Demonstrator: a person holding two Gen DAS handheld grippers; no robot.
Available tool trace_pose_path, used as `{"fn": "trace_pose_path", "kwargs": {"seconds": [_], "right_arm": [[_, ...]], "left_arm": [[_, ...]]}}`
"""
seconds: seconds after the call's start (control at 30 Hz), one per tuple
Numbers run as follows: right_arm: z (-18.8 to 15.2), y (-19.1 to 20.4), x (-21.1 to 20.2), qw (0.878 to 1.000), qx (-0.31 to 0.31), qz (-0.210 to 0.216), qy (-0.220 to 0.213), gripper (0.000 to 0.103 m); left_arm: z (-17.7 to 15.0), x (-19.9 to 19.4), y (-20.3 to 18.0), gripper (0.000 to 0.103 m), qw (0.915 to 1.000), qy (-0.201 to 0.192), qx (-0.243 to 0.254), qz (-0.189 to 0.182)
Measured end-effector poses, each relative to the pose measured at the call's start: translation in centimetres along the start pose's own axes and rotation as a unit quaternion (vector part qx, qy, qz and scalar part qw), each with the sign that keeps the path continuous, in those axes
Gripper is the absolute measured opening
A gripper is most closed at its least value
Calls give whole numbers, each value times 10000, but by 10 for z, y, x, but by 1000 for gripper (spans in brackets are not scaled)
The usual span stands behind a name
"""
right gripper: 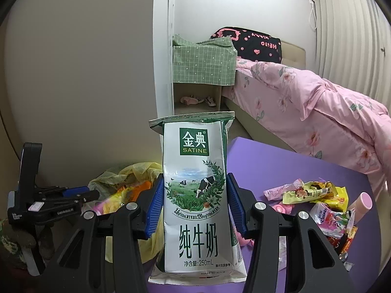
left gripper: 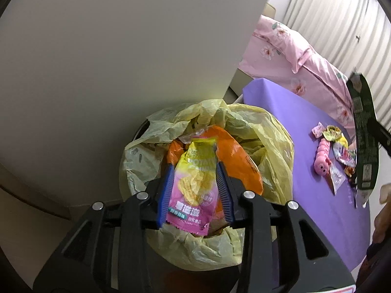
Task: Collect trash
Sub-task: 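Carry the chip bag and milk carton into the yellow trash bag and release, then return both tools to the table and grasp the gold snack wrapper with left tool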
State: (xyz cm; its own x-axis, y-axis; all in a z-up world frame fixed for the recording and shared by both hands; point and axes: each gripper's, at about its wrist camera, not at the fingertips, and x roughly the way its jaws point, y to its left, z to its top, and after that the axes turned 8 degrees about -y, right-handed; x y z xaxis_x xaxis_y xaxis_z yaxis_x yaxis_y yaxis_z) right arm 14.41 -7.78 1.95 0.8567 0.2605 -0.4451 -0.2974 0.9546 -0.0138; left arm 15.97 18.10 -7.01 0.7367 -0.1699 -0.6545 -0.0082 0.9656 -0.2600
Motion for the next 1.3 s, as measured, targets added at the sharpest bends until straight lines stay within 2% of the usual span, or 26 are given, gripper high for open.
{"fn": "trace_pose_path", "kwargs": {"seconds": [0.27,0.43,0.67,0.73,0.83,0.93,1.07,1.23,1.3], "right_arm": [[-1,6,5,9999,47,159,18,46],[1,19,15,9989,51,461,5,46],[0,62,71,9931,34,1152,218,46],[-3,73,89,9924,-3,1207,257,46],[-20,88,123,9908,11,1228,578,46],[-49,92,150,9845,173,1207,1257,46],[-70,101,167,9778,-85,1115,1770,47],[-67,109,165,9755,-291,1234,1795,47],[-62,109,162,9756,-337,1301,1735,48]], "left_arm": [[5,-16,28,36,9991,-206,-365,85],[9,-34,44,40,9975,-493,-469,204],[8,-50,64,40,9950,-737,-617,286],[5,-51,70,41,9944,-754,-678,282],[3,-48,76,41,9943,-712,-751,266],[1,-46,82,41,9941,-703,-785,264],[1,-47,82,41,9937,-753,-808,211],[5,-52,78,41,9937,-858,-702,166],[8,-55,75,48,9932,-926,-687,127]]}}
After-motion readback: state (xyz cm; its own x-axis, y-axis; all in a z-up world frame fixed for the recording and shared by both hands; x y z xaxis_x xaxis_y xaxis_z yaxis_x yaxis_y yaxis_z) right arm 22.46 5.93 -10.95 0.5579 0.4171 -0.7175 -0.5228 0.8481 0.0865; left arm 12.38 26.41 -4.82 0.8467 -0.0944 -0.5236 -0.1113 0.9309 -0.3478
